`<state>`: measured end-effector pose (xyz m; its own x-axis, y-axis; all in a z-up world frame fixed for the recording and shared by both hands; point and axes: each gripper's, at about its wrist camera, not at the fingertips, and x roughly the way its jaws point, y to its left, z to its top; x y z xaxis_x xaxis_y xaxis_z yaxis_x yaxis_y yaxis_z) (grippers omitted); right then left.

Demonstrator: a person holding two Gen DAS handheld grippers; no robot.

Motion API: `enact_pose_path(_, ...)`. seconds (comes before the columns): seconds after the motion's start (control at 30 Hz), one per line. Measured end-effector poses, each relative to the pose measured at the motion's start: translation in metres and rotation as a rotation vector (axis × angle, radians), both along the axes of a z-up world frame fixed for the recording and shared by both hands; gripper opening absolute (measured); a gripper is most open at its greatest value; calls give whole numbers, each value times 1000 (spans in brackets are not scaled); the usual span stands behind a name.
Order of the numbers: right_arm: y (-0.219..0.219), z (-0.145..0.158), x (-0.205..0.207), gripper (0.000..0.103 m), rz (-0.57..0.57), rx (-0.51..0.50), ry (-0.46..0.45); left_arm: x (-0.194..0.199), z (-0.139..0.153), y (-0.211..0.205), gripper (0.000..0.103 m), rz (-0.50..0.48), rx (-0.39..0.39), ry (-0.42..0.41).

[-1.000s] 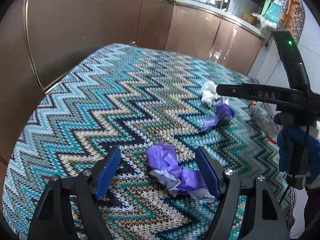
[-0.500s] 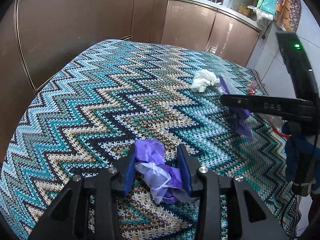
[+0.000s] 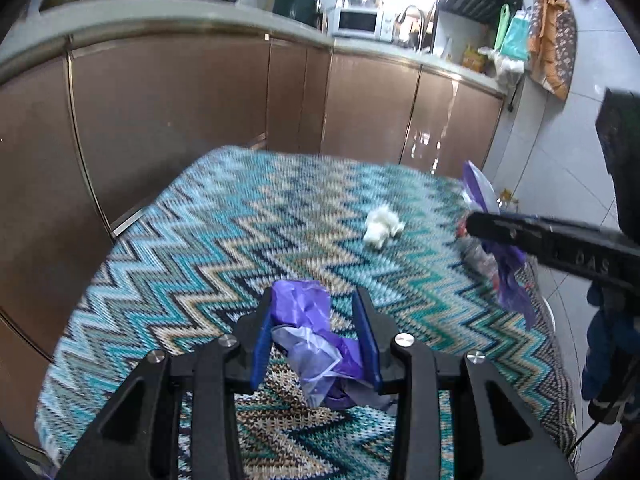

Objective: Collect trash
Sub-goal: 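Grasp the purple glove with the left gripper while the right gripper grasps a purple wrapper, then carry both purple items over the white-rimmed bin and open both grippers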

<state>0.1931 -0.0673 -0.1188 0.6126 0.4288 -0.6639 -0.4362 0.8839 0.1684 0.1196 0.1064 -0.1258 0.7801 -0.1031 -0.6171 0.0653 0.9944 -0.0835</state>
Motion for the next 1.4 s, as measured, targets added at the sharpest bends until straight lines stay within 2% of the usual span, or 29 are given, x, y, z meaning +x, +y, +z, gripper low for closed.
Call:
enact_pose_path(0.2, -19, 28, -43, 25, -22, 27, -86, -31, 44, -22, 35, -19, 46, -93)
enact_pose_path(0.33, -42, 41, -66, 26, -51, 42, -131, -44, 61, -43, 35, -42, 69, -136)
enact_pose_path(0.7, -126, 55, -99, 25, -163, 113, -215, -55, 83, -122, 35, -134, 175, -179)
enact_pose_path(0.87, -167, 47, -96, 26, -236, 130, -218, -42, 88, -168, 35, -195, 221, -187)
enact_pose_path(1.07, -229, 29, -86, 26, -369, 109, -203, -11, 85, -241, 35, -327, 255, -170)
enact_pose_path(1.23, -291, 10, -76, 26, -508, 97, -167, 22, 73, -321, 35, -467, 265, -143)
enact_pose_path(1.4, -345, -10, -60, 26, -629, 54, -127, 60, 52, -394, 35, -578, 247, -79)
